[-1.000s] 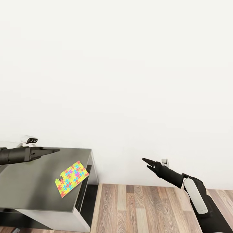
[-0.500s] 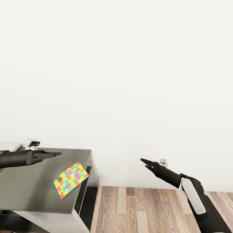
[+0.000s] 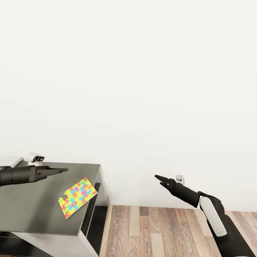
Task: Put all the toys in the child's room - the three board games (two on the bed and one on the table), the two jigsaw puzzles on the table, and the tennis ball on the table - inside the toy box on the table in the child's room.
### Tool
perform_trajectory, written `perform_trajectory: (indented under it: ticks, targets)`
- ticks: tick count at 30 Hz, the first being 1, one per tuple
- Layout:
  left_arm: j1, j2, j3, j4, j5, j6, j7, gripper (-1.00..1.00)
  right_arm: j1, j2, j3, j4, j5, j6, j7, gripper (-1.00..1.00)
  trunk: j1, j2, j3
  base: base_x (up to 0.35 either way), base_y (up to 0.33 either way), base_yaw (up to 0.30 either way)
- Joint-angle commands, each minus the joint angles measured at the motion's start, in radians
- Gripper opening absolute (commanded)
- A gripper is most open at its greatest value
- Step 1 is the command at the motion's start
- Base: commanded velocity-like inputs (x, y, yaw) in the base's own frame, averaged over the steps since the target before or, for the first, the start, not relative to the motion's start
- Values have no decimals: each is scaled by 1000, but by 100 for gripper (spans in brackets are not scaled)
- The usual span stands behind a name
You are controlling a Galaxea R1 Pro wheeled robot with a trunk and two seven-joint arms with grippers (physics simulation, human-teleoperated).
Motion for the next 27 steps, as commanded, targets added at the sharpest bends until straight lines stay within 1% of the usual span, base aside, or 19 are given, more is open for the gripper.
perform_trajectory:
  ticks: [1, 27]
  targets:
    - [-1, 0, 0, 0, 0, 11, -4, 100, -1, 0, -2, 0, -1, 7, 2, 100, 4, -8, -4, 0, 0, 0]
    - [-1, 1, 1, 0, 3, 11, -4, 100, -1, 0, -2, -3, -7, 8, -1, 100, 104, -190, -86, 0, 0, 0]
